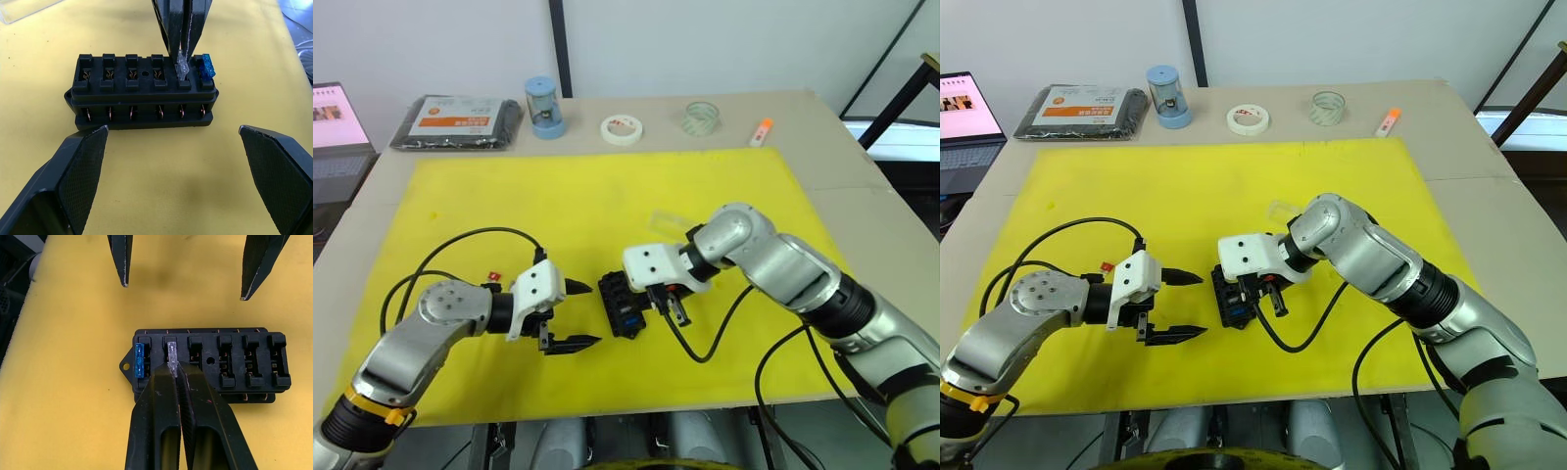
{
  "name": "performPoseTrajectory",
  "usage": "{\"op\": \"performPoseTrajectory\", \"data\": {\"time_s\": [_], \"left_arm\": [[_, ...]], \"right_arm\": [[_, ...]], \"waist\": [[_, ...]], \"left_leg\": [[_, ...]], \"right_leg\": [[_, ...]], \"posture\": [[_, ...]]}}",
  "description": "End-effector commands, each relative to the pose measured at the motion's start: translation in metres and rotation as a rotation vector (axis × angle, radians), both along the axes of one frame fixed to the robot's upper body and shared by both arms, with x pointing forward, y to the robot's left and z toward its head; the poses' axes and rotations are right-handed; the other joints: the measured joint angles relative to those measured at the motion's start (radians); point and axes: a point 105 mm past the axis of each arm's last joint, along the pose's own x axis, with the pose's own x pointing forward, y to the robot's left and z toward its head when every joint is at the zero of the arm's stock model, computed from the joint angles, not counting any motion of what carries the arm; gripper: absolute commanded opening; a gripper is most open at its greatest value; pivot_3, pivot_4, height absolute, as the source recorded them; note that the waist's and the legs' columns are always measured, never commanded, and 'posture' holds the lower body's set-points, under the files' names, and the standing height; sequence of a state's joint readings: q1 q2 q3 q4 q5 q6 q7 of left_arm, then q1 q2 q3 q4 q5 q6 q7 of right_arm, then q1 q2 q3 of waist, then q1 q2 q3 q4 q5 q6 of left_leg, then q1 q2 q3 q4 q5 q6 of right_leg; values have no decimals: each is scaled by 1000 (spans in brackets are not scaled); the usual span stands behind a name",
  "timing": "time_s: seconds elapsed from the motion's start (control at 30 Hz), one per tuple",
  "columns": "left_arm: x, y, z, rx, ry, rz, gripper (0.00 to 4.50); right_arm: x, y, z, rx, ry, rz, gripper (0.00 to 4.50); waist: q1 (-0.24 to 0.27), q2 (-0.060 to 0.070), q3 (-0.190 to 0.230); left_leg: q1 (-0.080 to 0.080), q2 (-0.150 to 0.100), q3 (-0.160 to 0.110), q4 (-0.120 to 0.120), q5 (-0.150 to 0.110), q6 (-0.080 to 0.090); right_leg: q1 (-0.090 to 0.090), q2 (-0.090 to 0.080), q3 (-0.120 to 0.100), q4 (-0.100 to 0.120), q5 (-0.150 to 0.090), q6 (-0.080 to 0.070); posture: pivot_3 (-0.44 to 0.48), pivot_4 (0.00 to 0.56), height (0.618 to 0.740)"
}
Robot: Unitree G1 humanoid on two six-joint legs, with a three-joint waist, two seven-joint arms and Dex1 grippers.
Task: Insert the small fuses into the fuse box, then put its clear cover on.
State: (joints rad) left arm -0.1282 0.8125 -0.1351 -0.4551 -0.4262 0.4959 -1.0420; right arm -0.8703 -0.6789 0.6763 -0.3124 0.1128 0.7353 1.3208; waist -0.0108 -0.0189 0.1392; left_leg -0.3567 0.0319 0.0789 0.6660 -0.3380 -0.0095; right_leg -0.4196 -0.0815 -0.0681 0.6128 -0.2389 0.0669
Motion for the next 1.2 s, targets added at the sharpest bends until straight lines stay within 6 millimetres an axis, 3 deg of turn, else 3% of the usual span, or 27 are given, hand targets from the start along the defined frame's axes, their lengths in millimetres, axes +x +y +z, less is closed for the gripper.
{"op": "performPoseTrajectory", "data": {"time_s": [0.03, 0.4, 1.0, 1.1, 1.2], "left_arm": [[-3, -5, 9, -15, -38, -27, 4490], [-2, -6, 9, -19, -40, -21, 4490], [1, -7, 9, -22, -47, -17, 4490], [1, -6, 9, -21, -49, -15, 4500], [1, -6, 9, -19, -50, -14, 4500]], "right_arm": [[0, -2, -5, -30, -27, 7, 0], [6, -11, -22, -100, -76, 6, 0], [3, -1, -3, -31, -77, 32, 0], [4, -1, -2, -30, -81, 31, 643], [5, 2, 2, -8, -71, 14, 1598]], "waist": [[0, 0, 0], [0, 0, -1], [-1, 0, 0], [-1, 0, 0], [-1, 0, 0]], "left_leg": [[0, 0, 0, 0, 0, 0], [4, 0, 0, 0, 0, 0], [9, 0, -1, 0, -3, 5], [9, 0, -1, 0, -3, 5], [8, 0, -1, 0, -3, 5]], "right_leg": [[0, 0, 0, 0, 0, 0], [4, 0, 0, 0, 0, 0], [9, 0, 0, -1, 0, 0], [9, 0, 0, -1, 0, 0], [8, 0, 0, -1, 0, 0]], "posture": [[0, 150, 740], [0, 150, 740], [0, 150, 740], [0, 150, 740], [0, 150, 740]]}}
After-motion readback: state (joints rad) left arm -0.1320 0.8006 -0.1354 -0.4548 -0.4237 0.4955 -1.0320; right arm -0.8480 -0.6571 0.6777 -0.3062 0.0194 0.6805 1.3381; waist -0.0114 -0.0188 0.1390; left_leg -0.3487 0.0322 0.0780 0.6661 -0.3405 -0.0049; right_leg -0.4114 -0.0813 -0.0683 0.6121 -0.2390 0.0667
